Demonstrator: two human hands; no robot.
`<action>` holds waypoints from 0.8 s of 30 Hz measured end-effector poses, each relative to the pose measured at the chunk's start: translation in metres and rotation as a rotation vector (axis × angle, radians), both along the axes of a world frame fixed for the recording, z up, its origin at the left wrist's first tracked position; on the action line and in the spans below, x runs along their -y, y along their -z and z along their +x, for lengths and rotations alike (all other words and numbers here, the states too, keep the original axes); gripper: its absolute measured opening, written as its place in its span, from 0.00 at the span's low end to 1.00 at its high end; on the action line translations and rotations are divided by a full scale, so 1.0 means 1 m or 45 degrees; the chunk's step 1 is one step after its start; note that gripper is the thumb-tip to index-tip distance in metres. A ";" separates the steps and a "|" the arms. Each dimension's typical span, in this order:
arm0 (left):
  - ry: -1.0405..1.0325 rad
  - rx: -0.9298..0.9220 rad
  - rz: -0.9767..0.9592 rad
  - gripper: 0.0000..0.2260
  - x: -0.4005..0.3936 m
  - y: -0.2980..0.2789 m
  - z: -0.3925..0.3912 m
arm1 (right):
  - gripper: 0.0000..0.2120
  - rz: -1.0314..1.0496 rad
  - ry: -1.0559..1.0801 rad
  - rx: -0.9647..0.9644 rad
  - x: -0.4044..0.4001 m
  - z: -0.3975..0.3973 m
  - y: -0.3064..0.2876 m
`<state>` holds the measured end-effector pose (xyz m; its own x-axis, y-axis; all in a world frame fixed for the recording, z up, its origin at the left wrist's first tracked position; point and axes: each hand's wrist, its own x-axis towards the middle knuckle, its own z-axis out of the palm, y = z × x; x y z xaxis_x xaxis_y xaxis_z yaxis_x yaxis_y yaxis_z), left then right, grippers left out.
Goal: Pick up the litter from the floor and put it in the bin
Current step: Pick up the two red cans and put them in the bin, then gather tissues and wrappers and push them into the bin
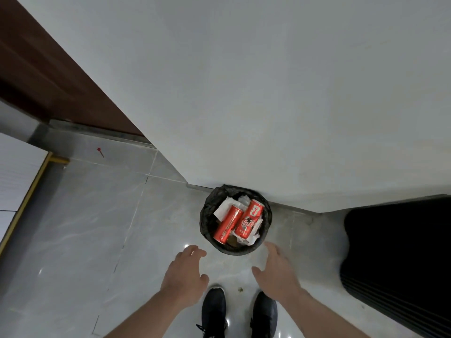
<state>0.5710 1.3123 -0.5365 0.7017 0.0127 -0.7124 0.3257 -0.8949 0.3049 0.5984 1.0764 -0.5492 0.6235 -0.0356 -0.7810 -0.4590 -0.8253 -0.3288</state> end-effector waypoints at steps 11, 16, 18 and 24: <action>0.315 0.022 0.279 0.30 0.023 -0.211 -0.103 | 0.37 -0.115 -0.661 -0.017 0.023 -0.091 -0.203; 0.301 -0.040 0.372 0.34 0.034 -0.283 -0.177 | 0.35 -0.169 -0.793 0.066 0.043 -0.145 -0.284; 0.251 -0.041 0.394 0.35 0.036 -0.301 -0.206 | 0.35 -0.205 -0.832 0.108 0.051 -0.169 -0.308; 0.197 0.010 0.352 0.35 0.037 -0.335 -0.282 | 0.35 -0.277 -0.801 0.217 0.061 -0.239 -0.356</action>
<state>0.2890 1.2751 -0.2014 0.7160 0.0979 -0.6912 0.1776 -0.9831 0.0448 0.3595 1.0155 -0.1935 0.6908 0.2283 -0.6861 0.1727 -0.9735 -0.1501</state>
